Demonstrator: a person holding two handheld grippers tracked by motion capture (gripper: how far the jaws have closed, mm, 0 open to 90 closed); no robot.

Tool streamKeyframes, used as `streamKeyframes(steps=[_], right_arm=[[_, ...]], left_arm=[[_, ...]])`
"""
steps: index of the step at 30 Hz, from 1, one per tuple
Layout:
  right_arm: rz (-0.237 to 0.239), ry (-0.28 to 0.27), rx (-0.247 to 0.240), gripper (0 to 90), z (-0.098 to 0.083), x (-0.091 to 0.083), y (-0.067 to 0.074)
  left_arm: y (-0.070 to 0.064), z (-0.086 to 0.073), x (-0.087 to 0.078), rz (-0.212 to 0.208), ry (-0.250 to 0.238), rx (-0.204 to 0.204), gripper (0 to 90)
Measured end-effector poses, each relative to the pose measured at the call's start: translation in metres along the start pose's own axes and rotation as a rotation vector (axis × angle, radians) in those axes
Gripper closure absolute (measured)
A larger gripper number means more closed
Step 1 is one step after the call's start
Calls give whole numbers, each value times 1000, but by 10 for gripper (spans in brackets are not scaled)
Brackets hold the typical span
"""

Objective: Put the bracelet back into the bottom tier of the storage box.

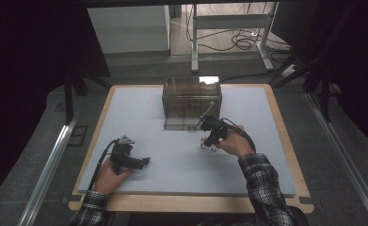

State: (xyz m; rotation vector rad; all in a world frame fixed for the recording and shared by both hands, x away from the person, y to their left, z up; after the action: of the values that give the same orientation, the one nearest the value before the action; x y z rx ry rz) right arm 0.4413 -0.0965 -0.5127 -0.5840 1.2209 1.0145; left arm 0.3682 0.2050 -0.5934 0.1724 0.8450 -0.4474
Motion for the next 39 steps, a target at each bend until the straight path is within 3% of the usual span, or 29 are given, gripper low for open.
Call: streamKeyframes(steps=[23, 39], right_arm=[[-22, -72, -25, 802, 16, -28, 6], [-38, -224, -19, 802, 32, -31, 4]], left_arm=[[0, 0, 0, 0, 0, 3, 0], [0, 0, 0, 0, 0, 3, 0]])
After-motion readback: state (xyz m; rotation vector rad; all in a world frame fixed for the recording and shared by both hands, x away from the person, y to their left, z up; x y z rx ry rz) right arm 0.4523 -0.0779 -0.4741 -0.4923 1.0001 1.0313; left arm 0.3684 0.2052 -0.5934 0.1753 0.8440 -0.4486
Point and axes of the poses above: each handheld gripper's, and its own axes: x roughly forward along the jaws, z roughly out of its top, y roughly to its left, the point moved 5 cm from there along x, roughly forward along the jaws, and after that the axes turned 9 degrees about z, right-handed, at the moved point
